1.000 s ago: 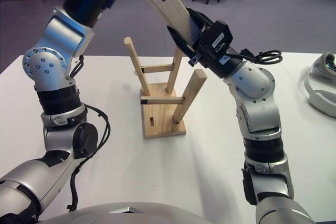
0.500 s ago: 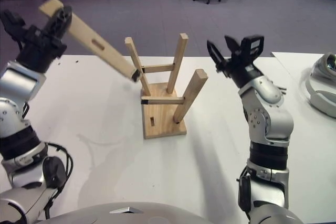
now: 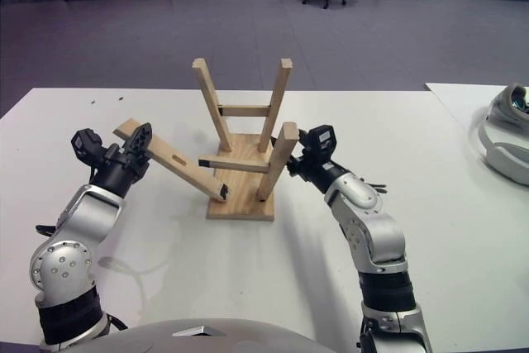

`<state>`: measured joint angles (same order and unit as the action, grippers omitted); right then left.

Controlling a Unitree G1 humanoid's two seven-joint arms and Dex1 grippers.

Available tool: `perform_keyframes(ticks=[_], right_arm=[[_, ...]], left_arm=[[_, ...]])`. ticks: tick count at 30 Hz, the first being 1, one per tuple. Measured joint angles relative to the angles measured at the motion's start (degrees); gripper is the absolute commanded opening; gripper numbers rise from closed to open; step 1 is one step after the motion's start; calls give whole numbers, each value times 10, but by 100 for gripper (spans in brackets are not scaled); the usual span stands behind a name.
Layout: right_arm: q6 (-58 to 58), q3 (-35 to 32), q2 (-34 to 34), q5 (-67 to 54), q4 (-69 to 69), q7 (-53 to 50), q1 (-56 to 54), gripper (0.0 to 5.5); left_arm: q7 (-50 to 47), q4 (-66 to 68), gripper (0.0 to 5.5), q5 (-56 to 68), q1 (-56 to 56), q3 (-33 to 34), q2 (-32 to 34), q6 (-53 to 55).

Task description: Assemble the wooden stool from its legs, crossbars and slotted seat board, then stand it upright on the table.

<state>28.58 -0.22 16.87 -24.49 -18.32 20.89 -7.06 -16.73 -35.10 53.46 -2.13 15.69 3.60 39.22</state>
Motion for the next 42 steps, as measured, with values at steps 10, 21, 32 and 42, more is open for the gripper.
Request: perform_keyframes(ticks=[10,21,32,42], right_arm=[[-6,-47,-23,17,8,-61,4,308],[23,-121,-42,-100,-181,-122,-49,308],[289,197,-15,10,-232,-306,-255,308],[468,555,57,170,-122,-241,-438,308]], left_arm=[[12,-54,102,-131,9,-118,46,-24],[26,-91,102,-246,39,-196,58,-38],[35,-96,102,-284,35,-215,53,-32],[32,-82,102,-315,20,-227,22,-12]])
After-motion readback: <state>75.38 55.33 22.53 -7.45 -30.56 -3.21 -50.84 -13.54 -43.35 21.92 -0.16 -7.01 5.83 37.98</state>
